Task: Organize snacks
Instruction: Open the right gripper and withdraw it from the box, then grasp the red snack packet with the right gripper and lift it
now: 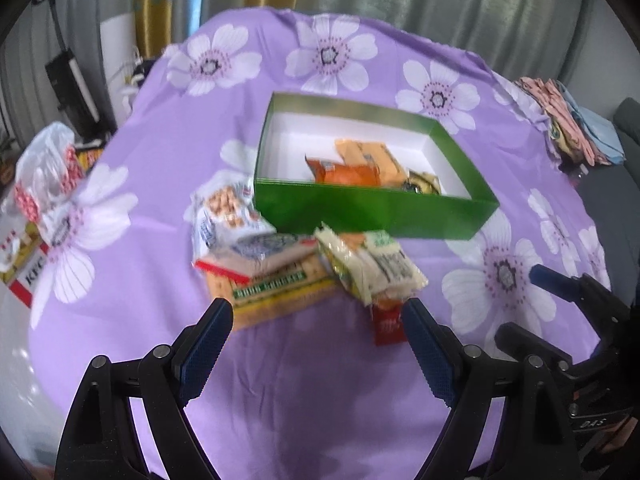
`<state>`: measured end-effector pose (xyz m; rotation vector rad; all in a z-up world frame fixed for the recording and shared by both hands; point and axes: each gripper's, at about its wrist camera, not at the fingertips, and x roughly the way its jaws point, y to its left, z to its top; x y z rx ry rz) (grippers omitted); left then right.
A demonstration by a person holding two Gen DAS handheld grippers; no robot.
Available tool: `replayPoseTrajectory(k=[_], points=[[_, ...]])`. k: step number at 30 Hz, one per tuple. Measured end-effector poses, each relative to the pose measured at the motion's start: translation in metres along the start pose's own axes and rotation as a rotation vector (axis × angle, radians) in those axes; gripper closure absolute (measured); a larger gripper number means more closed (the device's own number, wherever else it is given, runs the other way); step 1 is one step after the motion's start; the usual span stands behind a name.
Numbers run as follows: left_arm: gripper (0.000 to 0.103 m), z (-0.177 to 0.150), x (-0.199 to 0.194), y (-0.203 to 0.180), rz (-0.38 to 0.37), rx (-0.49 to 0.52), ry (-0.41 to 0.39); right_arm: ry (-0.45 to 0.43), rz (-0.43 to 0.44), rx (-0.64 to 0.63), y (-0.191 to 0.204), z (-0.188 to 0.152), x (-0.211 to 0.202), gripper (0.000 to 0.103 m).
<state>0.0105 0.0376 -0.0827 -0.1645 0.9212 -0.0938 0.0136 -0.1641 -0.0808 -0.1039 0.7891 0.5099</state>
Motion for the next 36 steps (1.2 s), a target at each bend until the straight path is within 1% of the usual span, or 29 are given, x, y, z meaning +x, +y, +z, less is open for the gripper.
replayPoseTrajectory(k=[4,9,16,20,23,26,28,30,31,33,34,35,36], points=[[0.017,-0.008,0.01,0.002,-0.048,-0.016,0.041,0.039,0.03,-0.009,0.005,-0.006,0.012,0.007],[0.017,-0.014,0.018,0.0,-0.114,-0.023,0.074,0.083,0.072,-0.003,0.008,-0.016,0.028,0.007],[0.017,-0.016,0.034,-0.008,-0.231,-0.027,0.111,0.124,0.114,-0.018,0.012,-0.026,0.047,0.008],[0.017,-0.014,0.049,-0.011,-0.257,-0.037,0.142,0.138,0.134,-0.04,0.015,-0.029,0.058,0.01],[0.017,-0.012,0.056,-0.013,-0.269,-0.037,0.154,0.144,0.149,-0.033,0.013,-0.028,0.067,0.013],[0.017,-0.009,0.063,-0.016,-0.277,-0.031,0.157,0.15,0.174,-0.015,0.01,-0.025,0.076,0.018],[0.017,-0.008,0.066,-0.017,-0.274,-0.027,0.155,0.147,0.18,-0.015,0.01,-0.023,0.082,0.024],[0.023,-0.007,0.069,-0.019,-0.282,-0.017,0.158,0.142,0.193,-0.021,0.011,-0.02,0.085,0.025],[0.028,-0.006,0.071,-0.02,-0.283,-0.014,0.161,0.142,0.204,-0.02,0.01,-0.019,0.086,0.026],[0.031,-0.005,0.075,-0.02,-0.288,-0.014,0.169,0.145,0.219,-0.025,0.012,-0.016,0.09,0.026],[0.036,-0.005,0.076,-0.02,-0.289,-0.015,0.167,0.146,0.222,-0.031,0.013,-0.015,0.092,0.026],[0.046,-0.004,0.076,-0.02,-0.288,-0.013,0.165,0.146,0.225,-0.037,0.015,-0.015,0.094,0.027],[0.05,-0.004,0.077,-0.02,-0.291,-0.012,0.168,0.146,0.228,-0.042,0.017,-0.014,0.095,0.027]])
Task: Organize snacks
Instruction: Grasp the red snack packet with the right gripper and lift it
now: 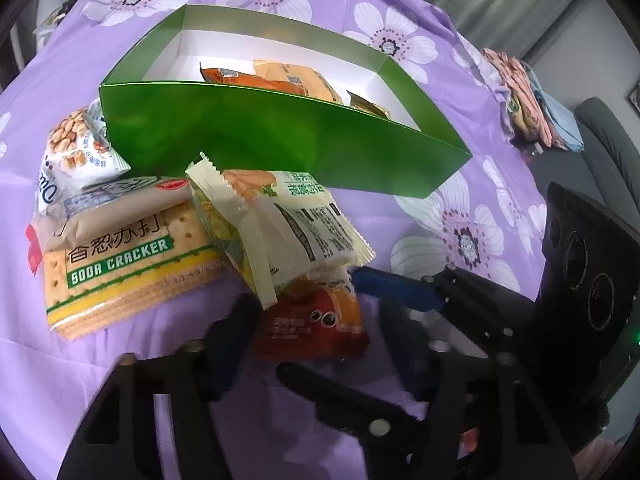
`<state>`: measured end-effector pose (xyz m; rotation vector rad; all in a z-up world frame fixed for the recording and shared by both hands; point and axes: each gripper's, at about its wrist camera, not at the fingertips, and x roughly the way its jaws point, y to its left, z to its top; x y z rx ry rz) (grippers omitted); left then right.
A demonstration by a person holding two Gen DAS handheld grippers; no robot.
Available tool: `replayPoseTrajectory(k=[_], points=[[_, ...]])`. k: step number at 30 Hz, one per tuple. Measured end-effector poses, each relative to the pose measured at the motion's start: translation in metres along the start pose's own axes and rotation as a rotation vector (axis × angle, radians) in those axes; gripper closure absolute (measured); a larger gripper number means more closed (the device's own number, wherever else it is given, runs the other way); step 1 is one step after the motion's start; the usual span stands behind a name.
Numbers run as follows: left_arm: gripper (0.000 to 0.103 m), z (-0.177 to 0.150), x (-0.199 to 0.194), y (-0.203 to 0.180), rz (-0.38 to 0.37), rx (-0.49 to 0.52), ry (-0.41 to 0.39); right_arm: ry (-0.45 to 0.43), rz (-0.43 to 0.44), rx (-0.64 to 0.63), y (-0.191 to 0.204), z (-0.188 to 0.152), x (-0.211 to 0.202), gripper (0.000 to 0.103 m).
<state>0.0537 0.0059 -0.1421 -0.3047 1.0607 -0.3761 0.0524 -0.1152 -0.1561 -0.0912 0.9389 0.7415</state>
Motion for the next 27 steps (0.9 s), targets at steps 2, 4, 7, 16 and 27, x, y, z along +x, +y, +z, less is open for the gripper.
replayPoseTrajectory(k=[2,4,7,16,27], points=[[0.054,0.002,0.002,0.001,0.016,-0.001,-0.001,0.0,0.008,-0.009,0.002,0.001,0.002,0.032],[0.058,0.002,0.002,0.004,0.014,-0.009,-0.004,-0.001,0.009,-0.012,0.003,0.002,0.003,0.037],[0.06,0.002,0.001,0.003,0.018,0.005,-0.007,-0.004,0.021,-0.018,0.003,0.001,0.003,0.045],[0.06,-0.01,-0.014,-0.001,0.027,0.022,-0.005,-0.009,0.047,-0.014,0.011,-0.004,-0.004,0.049],[0.06,-0.025,-0.064,-0.014,0.076,0.039,-0.092,-0.061,0.086,-0.05,0.043,-0.004,-0.03,0.049]])
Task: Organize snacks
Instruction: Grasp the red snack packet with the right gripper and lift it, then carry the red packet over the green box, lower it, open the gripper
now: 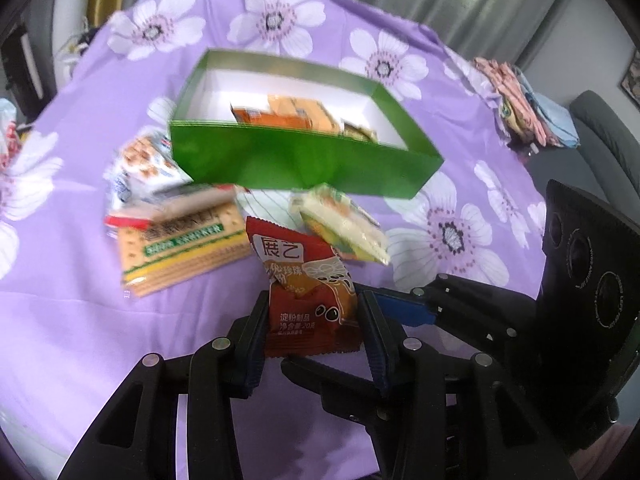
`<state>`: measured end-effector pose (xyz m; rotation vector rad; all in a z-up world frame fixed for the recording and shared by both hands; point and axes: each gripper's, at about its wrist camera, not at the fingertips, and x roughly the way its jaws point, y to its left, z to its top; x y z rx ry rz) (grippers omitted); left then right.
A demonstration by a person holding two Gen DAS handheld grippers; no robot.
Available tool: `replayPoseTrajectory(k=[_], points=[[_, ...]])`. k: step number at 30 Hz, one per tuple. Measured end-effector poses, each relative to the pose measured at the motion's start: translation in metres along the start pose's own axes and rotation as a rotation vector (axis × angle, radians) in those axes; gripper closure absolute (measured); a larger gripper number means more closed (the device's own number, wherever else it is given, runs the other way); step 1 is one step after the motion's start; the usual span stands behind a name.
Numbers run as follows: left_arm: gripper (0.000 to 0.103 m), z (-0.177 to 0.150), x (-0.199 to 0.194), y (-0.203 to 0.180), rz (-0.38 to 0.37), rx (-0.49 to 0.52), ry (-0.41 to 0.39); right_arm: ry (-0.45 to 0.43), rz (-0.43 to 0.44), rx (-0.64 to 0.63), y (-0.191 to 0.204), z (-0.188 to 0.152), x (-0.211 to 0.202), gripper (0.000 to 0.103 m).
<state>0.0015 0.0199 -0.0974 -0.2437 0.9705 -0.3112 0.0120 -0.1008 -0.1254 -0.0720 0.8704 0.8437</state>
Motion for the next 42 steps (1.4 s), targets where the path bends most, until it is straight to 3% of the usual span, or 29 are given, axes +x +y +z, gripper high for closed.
replayPoseTrajectory(k=[11,32,42], points=[[0.06,0.017,-0.029,-0.022,0.003,0.058,-0.102,-0.121,-0.034,-0.075,0.017,0.02,-0.036,0.049],[0.06,0.057,-0.018,-0.065,-0.04,0.159,-0.138,-0.235,-0.143,-0.052,-0.014,0.037,-0.072,0.049],[0.06,0.071,-0.003,-0.069,-0.05,0.17,-0.124,-0.24,-0.169,-0.035,-0.033,0.046,-0.071,0.049]])
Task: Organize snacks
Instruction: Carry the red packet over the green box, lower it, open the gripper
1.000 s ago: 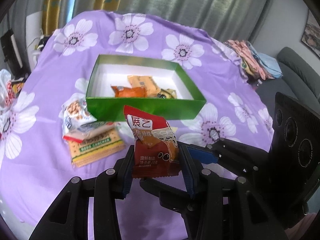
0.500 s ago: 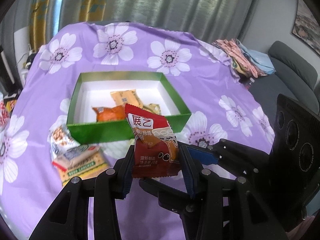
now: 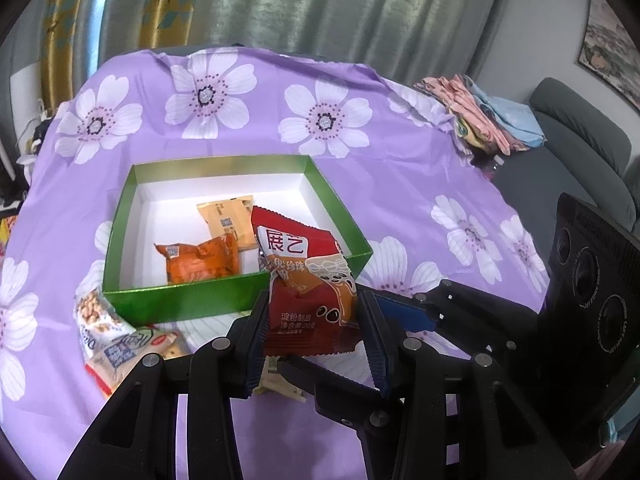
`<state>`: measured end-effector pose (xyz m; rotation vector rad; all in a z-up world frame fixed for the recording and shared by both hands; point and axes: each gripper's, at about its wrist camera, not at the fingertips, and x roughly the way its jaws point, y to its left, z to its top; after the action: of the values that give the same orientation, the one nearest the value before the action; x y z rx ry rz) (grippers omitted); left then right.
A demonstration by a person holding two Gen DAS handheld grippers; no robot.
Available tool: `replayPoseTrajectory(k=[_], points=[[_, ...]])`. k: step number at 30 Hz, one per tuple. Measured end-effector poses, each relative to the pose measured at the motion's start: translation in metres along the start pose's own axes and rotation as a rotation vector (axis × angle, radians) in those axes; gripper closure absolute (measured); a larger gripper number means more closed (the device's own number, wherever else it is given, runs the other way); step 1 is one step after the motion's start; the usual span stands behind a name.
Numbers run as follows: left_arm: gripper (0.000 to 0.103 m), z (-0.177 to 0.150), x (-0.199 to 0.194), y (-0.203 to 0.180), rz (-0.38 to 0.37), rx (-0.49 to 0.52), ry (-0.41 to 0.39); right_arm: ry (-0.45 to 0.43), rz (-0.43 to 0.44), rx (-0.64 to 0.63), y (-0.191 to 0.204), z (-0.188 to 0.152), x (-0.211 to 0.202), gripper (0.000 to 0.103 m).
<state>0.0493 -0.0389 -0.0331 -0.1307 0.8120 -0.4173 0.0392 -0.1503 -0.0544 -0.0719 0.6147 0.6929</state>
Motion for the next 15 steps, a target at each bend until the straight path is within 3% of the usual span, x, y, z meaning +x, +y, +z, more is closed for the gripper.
replayPoseTrajectory(k=[15], points=[[0.06,0.026,0.033,0.012,-0.002,-0.007,0.018,0.002,-0.021,0.002,-0.025,0.013,0.023,0.049]])
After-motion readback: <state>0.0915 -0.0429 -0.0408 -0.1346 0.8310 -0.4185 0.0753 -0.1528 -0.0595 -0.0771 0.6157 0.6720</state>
